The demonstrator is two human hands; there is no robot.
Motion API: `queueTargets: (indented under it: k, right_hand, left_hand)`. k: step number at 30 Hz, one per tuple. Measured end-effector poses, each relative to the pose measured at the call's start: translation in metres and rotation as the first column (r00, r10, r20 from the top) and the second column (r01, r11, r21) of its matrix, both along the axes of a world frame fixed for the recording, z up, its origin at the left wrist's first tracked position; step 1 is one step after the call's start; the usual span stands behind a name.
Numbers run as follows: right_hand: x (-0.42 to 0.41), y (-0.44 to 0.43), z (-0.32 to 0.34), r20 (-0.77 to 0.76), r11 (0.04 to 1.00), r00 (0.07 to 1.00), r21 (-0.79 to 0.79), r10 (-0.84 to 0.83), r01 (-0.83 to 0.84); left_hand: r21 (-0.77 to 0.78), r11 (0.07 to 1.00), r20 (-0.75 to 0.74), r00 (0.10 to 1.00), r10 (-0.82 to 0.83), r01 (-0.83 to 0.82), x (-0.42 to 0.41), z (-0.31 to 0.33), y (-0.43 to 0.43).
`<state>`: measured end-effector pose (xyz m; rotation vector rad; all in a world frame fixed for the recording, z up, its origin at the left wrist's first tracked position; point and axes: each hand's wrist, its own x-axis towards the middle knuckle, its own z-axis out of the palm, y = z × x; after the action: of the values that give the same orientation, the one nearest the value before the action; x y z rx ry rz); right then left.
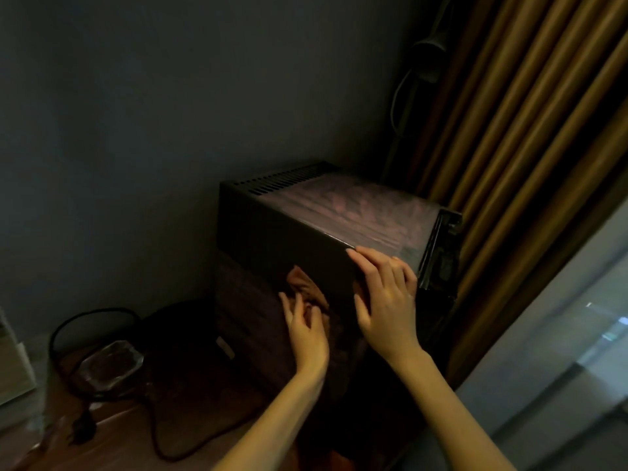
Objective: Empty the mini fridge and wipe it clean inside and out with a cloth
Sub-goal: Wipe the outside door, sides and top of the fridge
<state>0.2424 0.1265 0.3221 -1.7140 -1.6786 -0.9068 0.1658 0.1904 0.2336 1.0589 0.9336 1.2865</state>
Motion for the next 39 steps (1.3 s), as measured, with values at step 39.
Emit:
queueTargets:
  k: [39]
  right_hand:
    - [-0.018, 0.072, 0.037, 0.641, 0.597, 0.570, -0.744, 0.513, 0.300]
  left_hand:
    - [-0.317, 0.764, -0.149, 0.766, -0.626, 0.562, -0.004, -0.047, -0.100]
